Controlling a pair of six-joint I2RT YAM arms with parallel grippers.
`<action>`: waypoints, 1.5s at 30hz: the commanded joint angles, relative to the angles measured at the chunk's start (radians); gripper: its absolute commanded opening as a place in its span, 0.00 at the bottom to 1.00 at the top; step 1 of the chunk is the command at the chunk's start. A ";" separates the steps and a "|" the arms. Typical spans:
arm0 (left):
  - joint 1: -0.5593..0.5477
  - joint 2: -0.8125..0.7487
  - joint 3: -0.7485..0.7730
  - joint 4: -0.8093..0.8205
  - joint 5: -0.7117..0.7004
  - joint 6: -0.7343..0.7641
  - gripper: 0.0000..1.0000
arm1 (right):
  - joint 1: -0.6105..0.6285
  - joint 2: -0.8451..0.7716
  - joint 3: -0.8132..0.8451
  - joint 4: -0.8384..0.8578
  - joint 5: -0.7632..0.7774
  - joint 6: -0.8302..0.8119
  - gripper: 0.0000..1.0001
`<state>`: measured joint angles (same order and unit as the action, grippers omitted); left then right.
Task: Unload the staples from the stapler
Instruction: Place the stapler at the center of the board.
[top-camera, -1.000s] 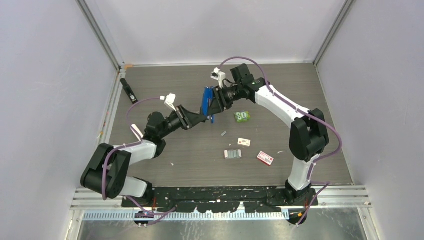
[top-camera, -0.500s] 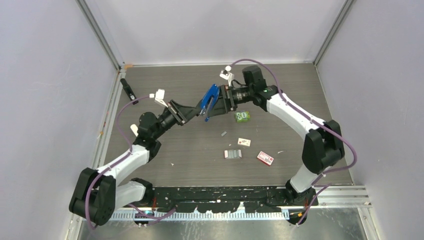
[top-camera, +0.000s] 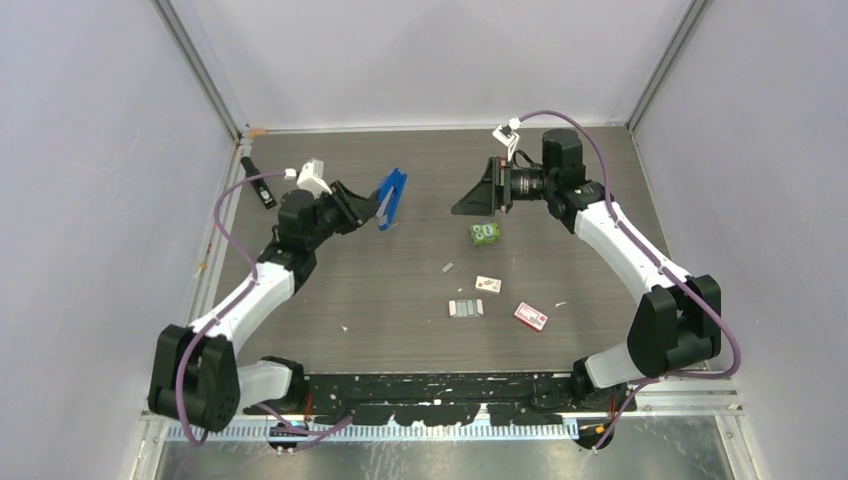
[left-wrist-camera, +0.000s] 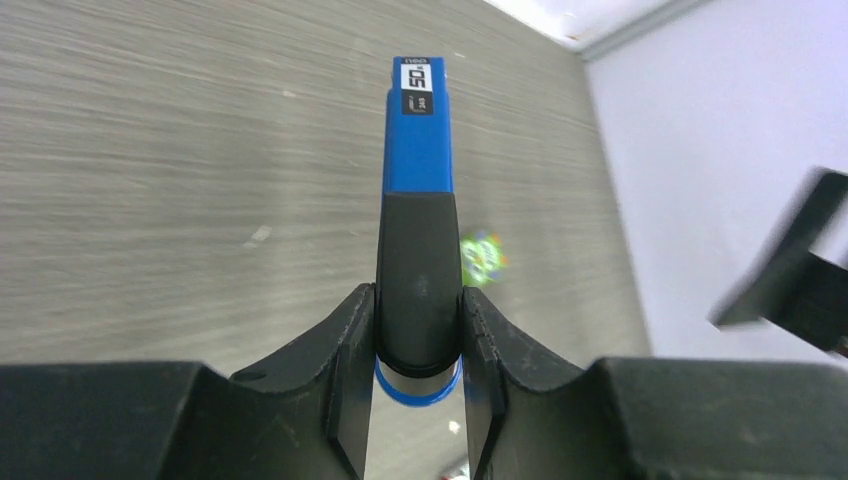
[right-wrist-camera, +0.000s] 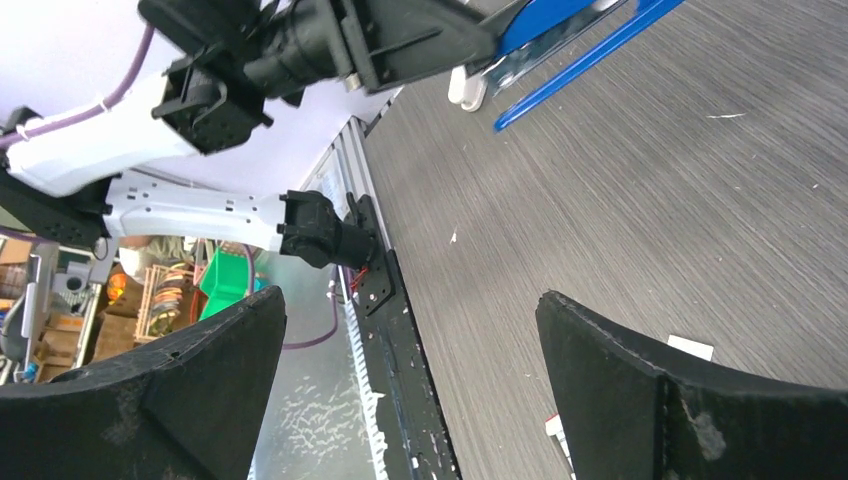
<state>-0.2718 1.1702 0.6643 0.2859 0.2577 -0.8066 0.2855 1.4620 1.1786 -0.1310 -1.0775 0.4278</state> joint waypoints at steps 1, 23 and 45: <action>0.042 0.107 0.118 -0.032 -0.125 0.182 0.00 | -0.009 -0.056 -0.026 0.068 -0.027 0.017 1.00; 0.046 0.598 0.464 -0.205 -0.460 0.490 0.58 | -0.011 -0.069 -0.057 0.070 -0.025 -0.011 1.00; 0.393 0.167 0.330 -0.314 -0.107 0.202 0.92 | -0.035 -0.226 -0.175 0.026 -0.113 -0.272 0.99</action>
<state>-0.0078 1.3540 1.0550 -0.0254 0.1001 -0.4759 0.2558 1.2583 1.0157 -0.1490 -1.1557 0.2131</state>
